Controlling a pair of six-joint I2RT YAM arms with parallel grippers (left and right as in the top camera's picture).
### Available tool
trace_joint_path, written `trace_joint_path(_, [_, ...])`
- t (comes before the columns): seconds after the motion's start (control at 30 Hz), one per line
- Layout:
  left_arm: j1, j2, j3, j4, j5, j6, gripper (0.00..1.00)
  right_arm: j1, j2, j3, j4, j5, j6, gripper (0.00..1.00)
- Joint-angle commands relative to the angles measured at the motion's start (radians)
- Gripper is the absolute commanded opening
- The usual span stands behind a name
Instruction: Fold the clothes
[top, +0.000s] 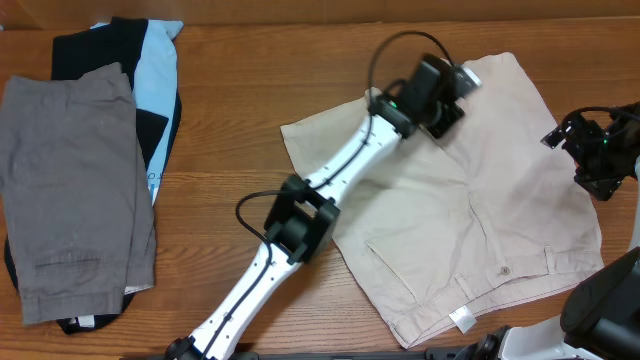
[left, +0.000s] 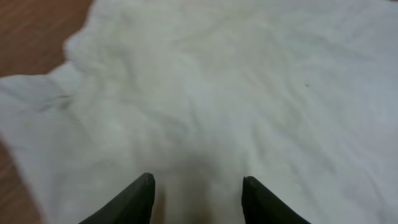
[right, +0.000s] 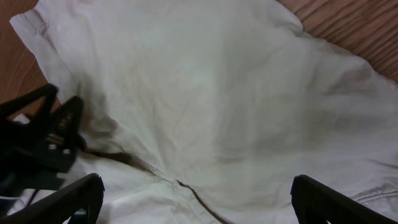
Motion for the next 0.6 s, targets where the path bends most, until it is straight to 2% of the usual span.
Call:
trace_joint_path(0.0, [-0.005,0.058,-0.028,0.016,-0.095,0.025,0.49,0.0,-0.021,0.023,0.003,-0.016,-0.004,1.0])
trace_joint_path(0.2, [-0.016,0.094,-0.036,0.038,-0.151,0.026,0.51,0.0,-0.021,0.023,0.003,-0.016,-0.004,1.0])
trace_joint_path(0.27, [-0.016,0.105,-0.036,0.066,-0.204,0.048,0.56,0.0,-0.021,0.023,0.0,-0.016,-0.004,1.0])
trace_joint_path(0.4, [-0.001,0.122,-0.036,0.082,-0.274,0.283,0.55,0.0,-0.021,0.023,-0.011,-0.017,-0.004,1.0])
trace_joint_path(0.57, [0.045,0.123,-0.037,0.028,-0.268,0.407,0.55,0.0,-0.021,0.023,-0.011,-0.054,-0.004,1.0])
